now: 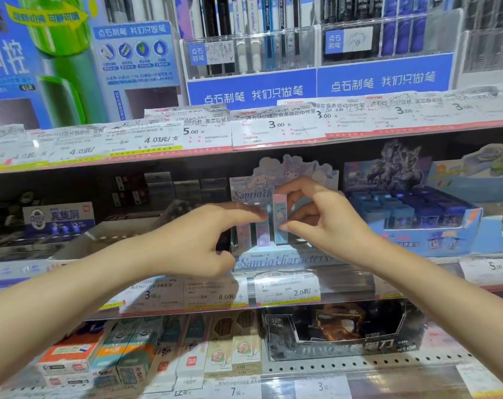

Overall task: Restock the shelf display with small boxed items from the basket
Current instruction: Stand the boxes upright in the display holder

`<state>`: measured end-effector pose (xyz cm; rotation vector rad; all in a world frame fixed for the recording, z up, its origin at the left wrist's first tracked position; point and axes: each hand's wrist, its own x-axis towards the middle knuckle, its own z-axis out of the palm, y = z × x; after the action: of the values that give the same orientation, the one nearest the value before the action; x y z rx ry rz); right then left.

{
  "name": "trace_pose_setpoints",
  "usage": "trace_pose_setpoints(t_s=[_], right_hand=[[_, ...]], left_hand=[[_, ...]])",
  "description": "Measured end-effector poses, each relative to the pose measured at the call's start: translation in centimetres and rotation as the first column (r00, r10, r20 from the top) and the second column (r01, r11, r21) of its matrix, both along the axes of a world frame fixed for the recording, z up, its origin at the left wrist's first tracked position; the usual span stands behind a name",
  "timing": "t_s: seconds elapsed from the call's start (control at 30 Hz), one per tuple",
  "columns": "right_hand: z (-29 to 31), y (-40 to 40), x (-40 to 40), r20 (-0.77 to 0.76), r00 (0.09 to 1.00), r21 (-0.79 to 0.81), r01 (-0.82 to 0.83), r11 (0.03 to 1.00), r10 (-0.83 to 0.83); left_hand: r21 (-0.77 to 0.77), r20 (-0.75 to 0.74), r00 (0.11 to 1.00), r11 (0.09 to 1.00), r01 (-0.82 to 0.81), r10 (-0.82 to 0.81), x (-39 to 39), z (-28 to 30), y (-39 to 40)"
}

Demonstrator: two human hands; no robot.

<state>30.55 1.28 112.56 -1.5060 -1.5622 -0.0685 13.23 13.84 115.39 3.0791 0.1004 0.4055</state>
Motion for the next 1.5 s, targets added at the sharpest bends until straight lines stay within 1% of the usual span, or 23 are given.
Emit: trace_pose_setpoints(t_s=[0.13,0.27,0.37,0.43,0.6,0.73,0.93,1.0,1.1,1.17,1.27,1.33,1.4,1.5], right_hand=[[-0.2,-0.1,0.3,-0.011,1.000,-0.014,-0.022,1.000,0.022],[-0.9,-0.1,0.6,0.014,0.999,-0.026,-0.041,0.999,0.041],[-1.3,0.0,1.1,0.165,0.984,0.034,0.067,0.997,-0.071],[-1.3,0.0,1.4,0.204,0.974,0.069,0.081,0.994,-0.094],[-1.8,0.1,1.8,0.203,0.979,0.106,-0.012,0.994,-0.009],[-2.0,0.2,1.9,0.141,0.990,0.105,-0.013,0.994,-0.002],[-2.2,0.4,1.8,0.187,0.982,0.097,-0.020,0.995,0.002],[-2.1,0.3,1.8,0.165,0.986,0.077,-0.032,0.997,0.019],[-1.7,0.0,2.0,0.069,0.996,-0.005,-0.061,0.998,0.061],[-1.2,-0.1,2.2,0.012,0.996,-0.065,-0.085,0.994,0.086],[-0.9,-0.5,2.2,0.019,0.996,-0.101,-0.090,0.991,0.092],[-0.8,-1.0,2.2,0.007,0.997,-0.059,-0.078,0.995,0.079],[-0.9,-1.7,2.3,-0.003,0.997,0.026,-0.079,0.997,0.079],[-1.3,-3.1,2.2,-0.030,0.993,0.111,-0.107,0.988,0.111]], left_hand=[[-0.039,-0.012,1.000,0.999,-0.022,0.021,0.0,0.1,0.2],[-0.092,-0.058,0.998,0.995,-0.022,0.017,0.2,0.4,0.2],[-0.093,-0.052,0.998,0.995,-0.035,0.030,0.3,0.4,0.3],[-0.091,-0.045,0.998,0.995,-0.045,0.041,0.3,0.3,0.6],[-0.111,-0.036,0.999,0.993,-0.039,0.035,0.3,0.7,-0.2],[-0.112,-0.040,0.999,0.994,-0.008,0.003,0.5,0.7,0.1],[-0.112,-0.050,0.999,0.994,-0.005,-0.001,0.5,0.9,0.1],[-0.117,-0.052,0.999,0.993,-0.019,0.013,0.5,0.9,0.4],[-0.147,-0.071,0.997,0.988,-0.038,0.028,0.5,0.8,0.5],[-0.121,-0.053,0.998,0.992,-0.031,0.024,0.5,0.8,0.6],[-0.082,0.049,0.999,0.997,-0.010,0.014,0.9,0.6,0.4],[-0.075,0.148,0.989,0.997,0.003,0.008,1.0,0.4,-0.3],[-0.077,0.237,0.971,0.997,0.009,0.009,1.0,0.2,-1.1],[-0.099,0.349,0.932,0.993,-0.061,0.092,0.5,-0.2,-2.8]])
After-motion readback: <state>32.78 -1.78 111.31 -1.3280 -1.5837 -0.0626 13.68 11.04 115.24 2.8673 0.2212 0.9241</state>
